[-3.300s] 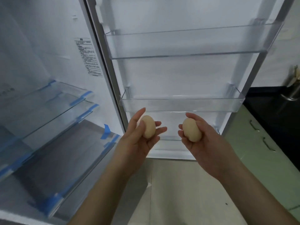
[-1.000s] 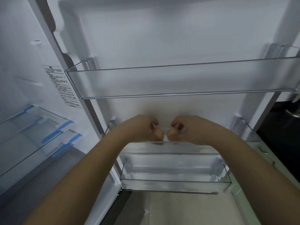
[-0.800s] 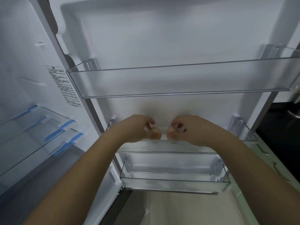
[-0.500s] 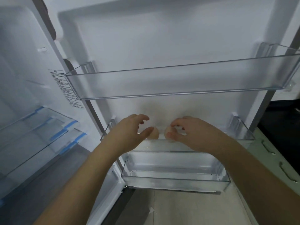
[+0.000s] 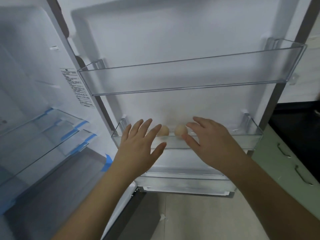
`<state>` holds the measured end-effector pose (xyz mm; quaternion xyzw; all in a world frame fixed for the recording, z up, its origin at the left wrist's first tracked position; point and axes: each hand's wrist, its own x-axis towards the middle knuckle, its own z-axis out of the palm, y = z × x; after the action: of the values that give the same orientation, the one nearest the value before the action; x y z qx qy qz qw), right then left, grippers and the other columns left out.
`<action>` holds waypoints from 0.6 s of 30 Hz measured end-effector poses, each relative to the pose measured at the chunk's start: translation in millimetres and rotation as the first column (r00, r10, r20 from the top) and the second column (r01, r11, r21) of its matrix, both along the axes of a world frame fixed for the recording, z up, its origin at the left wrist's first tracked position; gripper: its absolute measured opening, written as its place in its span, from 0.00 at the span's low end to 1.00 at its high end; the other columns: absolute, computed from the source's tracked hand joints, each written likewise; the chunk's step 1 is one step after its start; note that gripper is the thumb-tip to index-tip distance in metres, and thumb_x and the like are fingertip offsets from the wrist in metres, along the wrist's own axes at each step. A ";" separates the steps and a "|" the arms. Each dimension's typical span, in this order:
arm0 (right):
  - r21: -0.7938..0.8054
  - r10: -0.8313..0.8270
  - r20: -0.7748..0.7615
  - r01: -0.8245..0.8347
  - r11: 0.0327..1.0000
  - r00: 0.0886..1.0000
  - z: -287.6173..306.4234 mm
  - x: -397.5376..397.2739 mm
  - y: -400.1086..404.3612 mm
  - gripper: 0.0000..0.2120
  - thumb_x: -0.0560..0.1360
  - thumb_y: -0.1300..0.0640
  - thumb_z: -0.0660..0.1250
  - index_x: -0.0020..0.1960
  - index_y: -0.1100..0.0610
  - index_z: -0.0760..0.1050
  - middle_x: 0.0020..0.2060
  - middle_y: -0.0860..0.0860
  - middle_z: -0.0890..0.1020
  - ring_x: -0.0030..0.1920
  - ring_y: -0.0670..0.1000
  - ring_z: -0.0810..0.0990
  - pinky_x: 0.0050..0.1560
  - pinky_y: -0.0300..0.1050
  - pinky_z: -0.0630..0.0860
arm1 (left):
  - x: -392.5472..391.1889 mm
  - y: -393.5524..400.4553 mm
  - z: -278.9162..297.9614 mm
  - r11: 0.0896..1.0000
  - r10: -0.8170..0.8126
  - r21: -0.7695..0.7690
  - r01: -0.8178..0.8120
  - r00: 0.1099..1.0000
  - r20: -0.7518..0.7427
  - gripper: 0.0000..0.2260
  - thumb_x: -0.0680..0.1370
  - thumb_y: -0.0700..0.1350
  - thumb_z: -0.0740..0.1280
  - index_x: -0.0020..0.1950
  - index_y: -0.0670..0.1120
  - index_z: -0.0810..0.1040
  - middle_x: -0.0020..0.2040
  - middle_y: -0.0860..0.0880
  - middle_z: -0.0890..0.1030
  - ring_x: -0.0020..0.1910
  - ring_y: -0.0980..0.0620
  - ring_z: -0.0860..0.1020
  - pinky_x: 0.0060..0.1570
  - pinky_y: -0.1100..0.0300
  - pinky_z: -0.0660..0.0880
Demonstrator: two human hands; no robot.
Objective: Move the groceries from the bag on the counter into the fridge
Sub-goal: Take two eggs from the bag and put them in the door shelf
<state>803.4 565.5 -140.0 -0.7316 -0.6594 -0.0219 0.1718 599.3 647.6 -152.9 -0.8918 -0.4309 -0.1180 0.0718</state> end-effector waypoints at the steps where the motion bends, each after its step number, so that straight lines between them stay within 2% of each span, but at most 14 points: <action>1: 0.010 -0.012 0.009 0.011 1.000 1.000 -0.4 -4.1 -5.0 0.29 0.79 0.37 0.45 0.72 0.50 0.66 0.73 0.51 0.67 0.72 0.53 0.65 0.72 0.50 0.59 | -3.0 -3.3 1.2 1.000 0.000 0.001 0.000 1.000 -0.005 0.32 0.76 0.67 0.41 0.77 0.57 0.59 0.79 0.51 0.58 0.78 0.48 0.52 0.72 0.52 0.39; 5: 0.048 -0.053 0.070 0.050 0.998 0.996 -1.4 -28.8 -28.0 0.34 0.76 0.36 0.40 0.75 0.51 0.62 0.73 0.54 0.68 0.71 0.56 0.67 0.71 0.54 0.62 | -18.7 -19.9 6.1 1.000 -0.009 0.015 0.009 1.000 0.000 0.33 0.75 0.69 0.37 0.77 0.59 0.55 0.80 0.51 0.54 0.79 0.48 0.49 0.71 0.50 0.35; 10: 0.023 -0.131 0.135 0.129 0.991 0.982 -6.5 -71.2 -59.7 0.35 0.76 0.35 0.39 0.75 0.51 0.60 0.74 0.54 0.66 0.73 0.58 0.64 0.73 0.56 0.59 | -53.7 -48.6 9.2 0.999 -0.028 0.015 0.028 1.000 -0.001 0.36 0.73 0.69 0.33 0.78 0.59 0.51 0.80 0.51 0.51 0.79 0.47 0.47 0.75 0.41 0.42; 13: -0.018 -0.168 0.144 0.173 0.985 0.975 -11.5 -97.0 -78.5 0.36 0.75 0.34 0.38 0.76 0.51 0.60 0.75 0.54 0.65 0.74 0.58 0.63 0.72 0.55 0.57 | -76.5 -66.1 5.1 0.997 -0.080 -0.013 0.080 0.997 0.020 0.35 0.74 0.69 0.33 0.78 0.58 0.53 0.80 0.51 0.52 0.79 0.47 0.46 0.75 0.42 0.43; 18: -0.043 -0.241 0.118 0.247 0.968 0.963 -30.1 -121.6 -122.7 0.36 0.75 0.33 0.39 0.75 0.51 0.64 0.73 0.54 0.67 0.73 0.58 0.65 0.72 0.54 0.59 | -88.5 -89.7 -7.3 0.980 -0.169 -0.097 0.174 0.984 0.058 0.33 0.75 0.68 0.38 0.78 0.58 0.54 0.80 0.52 0.50 0.79 0.49 0.45 0.76 0.45 0.43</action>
<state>681.8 442.8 -170.1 -0.8095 -0.5731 -0.0650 0.1093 510.8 557.9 -160.1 -0.9249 -0.3596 -0.1236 0.0053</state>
